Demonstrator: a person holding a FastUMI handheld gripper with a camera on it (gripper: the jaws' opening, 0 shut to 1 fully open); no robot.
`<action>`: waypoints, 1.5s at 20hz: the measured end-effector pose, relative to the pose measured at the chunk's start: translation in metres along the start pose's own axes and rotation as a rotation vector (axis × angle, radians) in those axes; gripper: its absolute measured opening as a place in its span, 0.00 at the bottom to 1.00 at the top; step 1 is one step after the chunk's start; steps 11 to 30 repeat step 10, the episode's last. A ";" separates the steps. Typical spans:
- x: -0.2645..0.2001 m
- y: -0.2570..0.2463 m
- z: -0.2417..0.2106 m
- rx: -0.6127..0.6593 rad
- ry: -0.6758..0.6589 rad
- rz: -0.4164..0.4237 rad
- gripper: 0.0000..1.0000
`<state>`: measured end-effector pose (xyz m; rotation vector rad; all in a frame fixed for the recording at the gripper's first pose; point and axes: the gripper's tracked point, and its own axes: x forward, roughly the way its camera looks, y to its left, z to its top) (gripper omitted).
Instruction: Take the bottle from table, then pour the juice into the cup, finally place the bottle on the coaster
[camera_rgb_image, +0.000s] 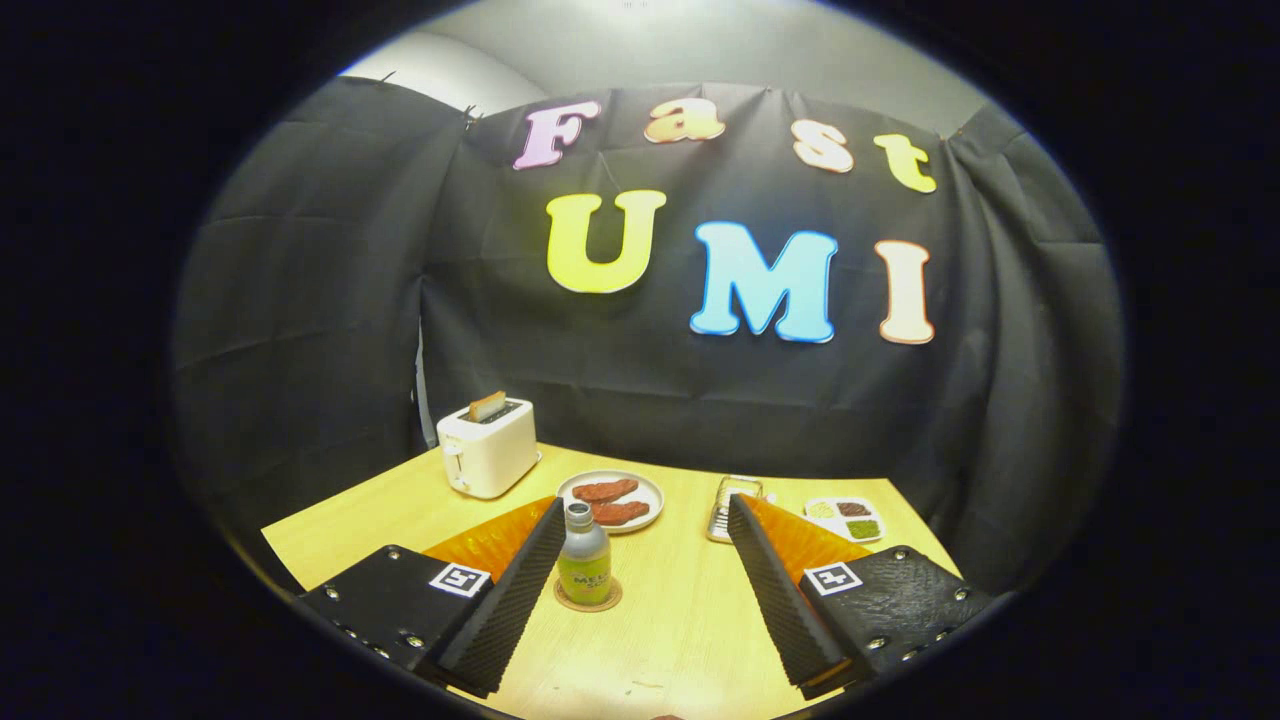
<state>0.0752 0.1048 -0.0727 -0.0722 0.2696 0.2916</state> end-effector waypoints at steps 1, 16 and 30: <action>-0.007 -0.004 0.006 0.008 -0.016 -0.011 0.99; -0.070 -0.044 0.045 0.047 -0.139 -0.169 0.99; -0.070 -0.044 0.045 0.047 -0.139 -0.169 0.99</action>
